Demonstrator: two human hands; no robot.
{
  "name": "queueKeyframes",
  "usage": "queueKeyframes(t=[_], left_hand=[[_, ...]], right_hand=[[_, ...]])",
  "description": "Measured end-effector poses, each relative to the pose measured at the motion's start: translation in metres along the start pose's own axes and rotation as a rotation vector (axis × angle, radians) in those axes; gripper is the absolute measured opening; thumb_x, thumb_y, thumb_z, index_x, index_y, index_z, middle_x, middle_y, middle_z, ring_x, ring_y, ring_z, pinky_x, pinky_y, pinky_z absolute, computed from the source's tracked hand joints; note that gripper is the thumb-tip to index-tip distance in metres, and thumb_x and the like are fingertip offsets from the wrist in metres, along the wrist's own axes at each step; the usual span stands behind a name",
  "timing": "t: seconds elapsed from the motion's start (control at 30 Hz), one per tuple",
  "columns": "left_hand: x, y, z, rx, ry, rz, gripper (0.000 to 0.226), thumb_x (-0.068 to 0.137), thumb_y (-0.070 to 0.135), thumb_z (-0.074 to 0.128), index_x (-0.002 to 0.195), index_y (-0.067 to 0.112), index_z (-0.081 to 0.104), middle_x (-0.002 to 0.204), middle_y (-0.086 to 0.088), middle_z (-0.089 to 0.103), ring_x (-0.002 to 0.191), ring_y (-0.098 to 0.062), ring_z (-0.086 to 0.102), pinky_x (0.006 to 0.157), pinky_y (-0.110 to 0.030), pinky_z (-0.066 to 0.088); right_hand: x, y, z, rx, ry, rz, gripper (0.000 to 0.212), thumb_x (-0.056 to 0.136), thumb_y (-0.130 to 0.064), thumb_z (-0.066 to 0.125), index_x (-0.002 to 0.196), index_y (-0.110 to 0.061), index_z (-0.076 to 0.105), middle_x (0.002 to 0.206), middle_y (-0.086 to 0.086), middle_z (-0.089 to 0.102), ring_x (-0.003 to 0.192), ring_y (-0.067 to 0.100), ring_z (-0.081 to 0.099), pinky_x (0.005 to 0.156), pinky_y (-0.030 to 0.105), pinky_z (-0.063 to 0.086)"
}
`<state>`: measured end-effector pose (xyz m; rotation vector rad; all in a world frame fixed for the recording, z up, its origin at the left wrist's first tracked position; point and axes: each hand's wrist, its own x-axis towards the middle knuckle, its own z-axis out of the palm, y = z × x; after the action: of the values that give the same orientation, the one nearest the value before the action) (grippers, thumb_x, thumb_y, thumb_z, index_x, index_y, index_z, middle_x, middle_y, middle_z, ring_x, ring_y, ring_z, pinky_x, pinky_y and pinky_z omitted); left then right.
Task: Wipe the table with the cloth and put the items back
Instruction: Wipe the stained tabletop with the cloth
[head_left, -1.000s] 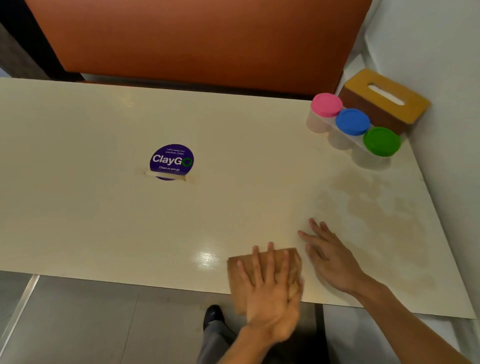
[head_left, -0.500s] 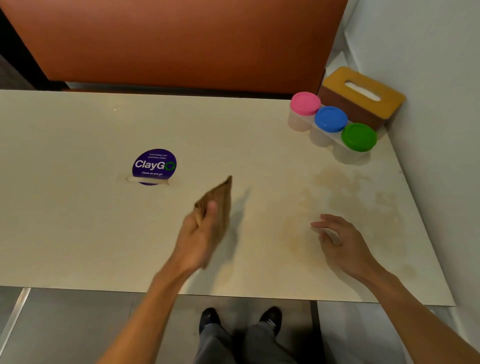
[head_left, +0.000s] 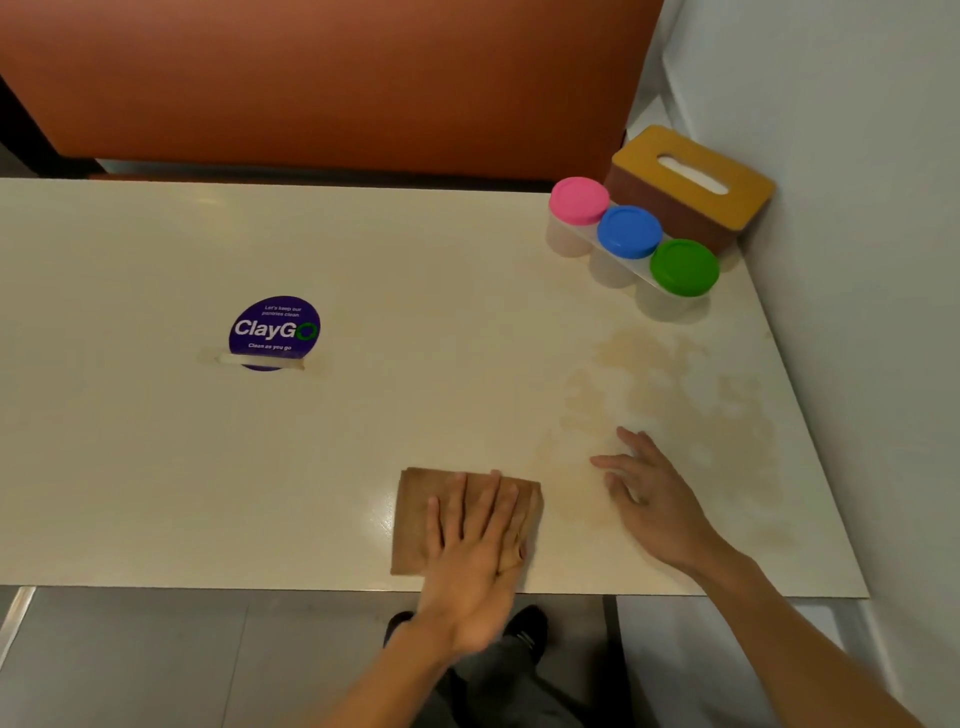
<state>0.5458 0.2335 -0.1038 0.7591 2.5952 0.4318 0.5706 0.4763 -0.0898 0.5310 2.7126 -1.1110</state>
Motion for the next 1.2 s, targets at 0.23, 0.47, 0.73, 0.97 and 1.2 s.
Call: queueKeyframes(t=[0.23, 0.47, 0.73, 0.97, 1.2], left_hand=[[-0.010, 0.048, -0.051, -0.955, -0.004, 0.044, 0.031, 0.102, 0.038, 0.039, 0.122, 0.051, 0.059, 0.106, 0.029, 0.063, 0.110, 0.009, 0.053, 0.097, -0.006, 0.034], [0.031, 0.068, -0.105, -1.203, -0.226, -0.053, 0.040, 0.092, 0.055, 0.044, 0.107, 0.029, 0.070, 0.103, 0.007, 0.075, 0.097, -0.008, 0.070, 0.073, -0.013, 0.052], [0.083, 0.102, -0.105, -1.239, -0.211, 0.096, 0.051, 0.079, 0.076, 0.048, 0.124, 0.053, 0.056, 0.127, 0.011, 0.060, 0.113, -0.006, 0.061, 0.093, -0.030, 0.051], [0.129, -0.001, -0.090, -0.345, 0.033, -0.001, 0.076, 0.064, 0.085, 0.048, 0.133, 0.053, 0.043, 0.145, 0.012, 0.039, 0.133, -0.012, 0.039, 0.111, -0.044, 0.031], [0.136, -0.062, -0.054, 0.221, -0.141, 0.031, 0.085, 0.066, 0.094, -0.001, 0.137, 0.056, -0.031, 0.146, 0.021, -0.045, 0.136, -0.014, -0.043, 0.112, -0.059, -0.014]], right_hand=[[-0.026, -0.047, -0.008, 0.806, -0.211, 0.089, 0.071, 0.071, -0.081, 0.052, 0.121, -0.032, 0.064, 0.127, -0.006, 0.065, 0.121, 0.015, 0.058, 0.105, 0.036, 0.043], [-0.032, -0.068, -0.040, 0.806, -0.212, 0.020, 0.039, 0.071, -0.044, 0.080, 0.108, -0.035, 0.070, 0.109, 0.000, 0.073, 0.103, 0.016, 0.069, 0.081, 0.022, 0.055], [-0.030, -0.059, -0.083, 0.955, -0.125, 0.104, 0.026, 0.078, -0.035, 0.073, 0.104, -0.028, 0.073, 0.110, 0.006, 0.073, 0.105, 0.024, 0.069, 0.086, 0.037, 0.057], [-0.049, 0.002, -0.138, 0.201, 0.253, 0.106, 0.023, 0.097, -0.034, 0.051, 0.092, -0.053, 0.060, 0.087, -0.027, 0.070, 0.087, -0.007, 0.065, 0.063, 0.000, 0.043], [-0.044, 0.079, -0.088, -0.615, 0.235, 0.370, 0.075, 0.087, -0.006, 0.049, 0.153, -0.018, 0.015, 0.156, 0.009, 0.030, 0.135, 0.029, 0.041, 0.104, 0.046, 0.041]])
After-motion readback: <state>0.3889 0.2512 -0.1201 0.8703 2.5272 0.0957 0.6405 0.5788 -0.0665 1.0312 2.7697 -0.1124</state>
